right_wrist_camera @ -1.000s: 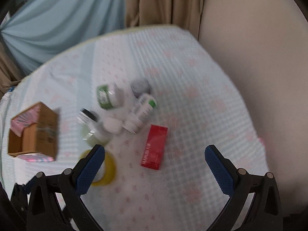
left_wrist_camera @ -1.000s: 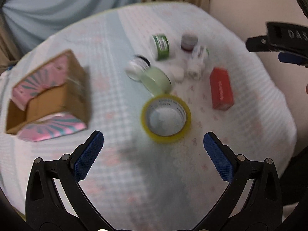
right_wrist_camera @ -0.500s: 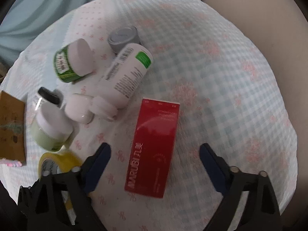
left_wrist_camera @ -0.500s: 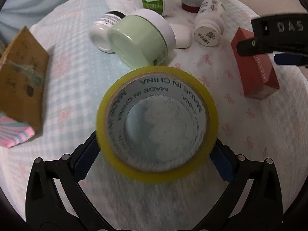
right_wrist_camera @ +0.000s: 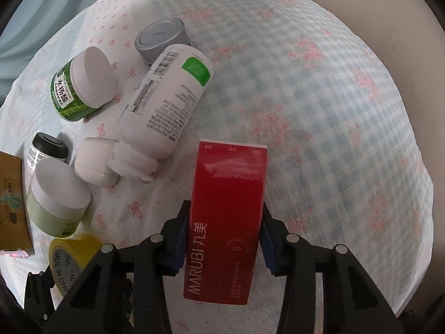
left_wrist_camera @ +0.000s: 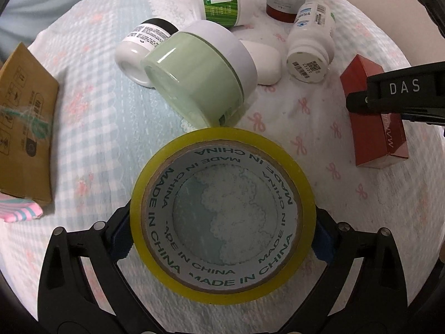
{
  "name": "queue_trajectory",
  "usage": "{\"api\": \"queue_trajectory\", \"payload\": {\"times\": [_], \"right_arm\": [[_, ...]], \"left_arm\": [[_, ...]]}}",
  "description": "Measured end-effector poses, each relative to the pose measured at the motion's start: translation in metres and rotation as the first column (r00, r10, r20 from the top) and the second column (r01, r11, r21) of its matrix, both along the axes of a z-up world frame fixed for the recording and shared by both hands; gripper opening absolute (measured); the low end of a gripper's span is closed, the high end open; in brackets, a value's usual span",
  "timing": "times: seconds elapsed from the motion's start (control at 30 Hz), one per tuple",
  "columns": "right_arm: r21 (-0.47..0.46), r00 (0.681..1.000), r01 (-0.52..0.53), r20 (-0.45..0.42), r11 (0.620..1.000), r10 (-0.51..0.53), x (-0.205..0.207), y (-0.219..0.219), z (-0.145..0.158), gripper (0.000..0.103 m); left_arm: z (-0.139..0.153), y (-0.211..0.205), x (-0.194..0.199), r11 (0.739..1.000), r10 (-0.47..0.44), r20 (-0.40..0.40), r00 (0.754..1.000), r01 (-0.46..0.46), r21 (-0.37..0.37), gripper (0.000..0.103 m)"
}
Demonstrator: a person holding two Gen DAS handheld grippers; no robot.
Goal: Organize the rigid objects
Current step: 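Grasp the yellow tape roll with the left tool while the right tool grasps the red MARUBI box, then carry the tape roll and red box over the cardboard box with both tools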
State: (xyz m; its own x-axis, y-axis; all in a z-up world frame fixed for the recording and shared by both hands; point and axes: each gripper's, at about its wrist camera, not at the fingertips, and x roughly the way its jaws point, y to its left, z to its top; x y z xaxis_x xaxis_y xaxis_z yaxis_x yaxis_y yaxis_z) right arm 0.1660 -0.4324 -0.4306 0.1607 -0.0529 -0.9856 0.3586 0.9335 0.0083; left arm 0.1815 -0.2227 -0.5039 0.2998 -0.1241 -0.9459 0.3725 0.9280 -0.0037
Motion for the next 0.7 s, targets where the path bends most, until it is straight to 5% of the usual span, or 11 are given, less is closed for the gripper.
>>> {"api": "queue_trajectory", "payload": {"times": [0.4,0.57,0.7], "right_arm": [[0.039,0.999,0.027,0.031,0.999,-0.028,-0.004,-0.018,0.017,0.038],[0.052,0.995,0.031,0.097,0.998,-0.036,-0.013,-0.024,0.059,0.038],[0.046,0.986,0.013,0.167,0.999,-0.020,-0.026,-0.023,0.111,0.038]], "left_arm": [[0.022,0.005,0.001,0.999,0.034,0.036,0.999,-0.034,-0.003,0.098],[0.063,0.022,-0.005,0.998,0.055,0.088,0.995,-0.053,-0.022,0.098],[0.124,0.032,-0.009,0.997,0.076,0.158,0.985,-0.070,-0.042,0.098]]}}
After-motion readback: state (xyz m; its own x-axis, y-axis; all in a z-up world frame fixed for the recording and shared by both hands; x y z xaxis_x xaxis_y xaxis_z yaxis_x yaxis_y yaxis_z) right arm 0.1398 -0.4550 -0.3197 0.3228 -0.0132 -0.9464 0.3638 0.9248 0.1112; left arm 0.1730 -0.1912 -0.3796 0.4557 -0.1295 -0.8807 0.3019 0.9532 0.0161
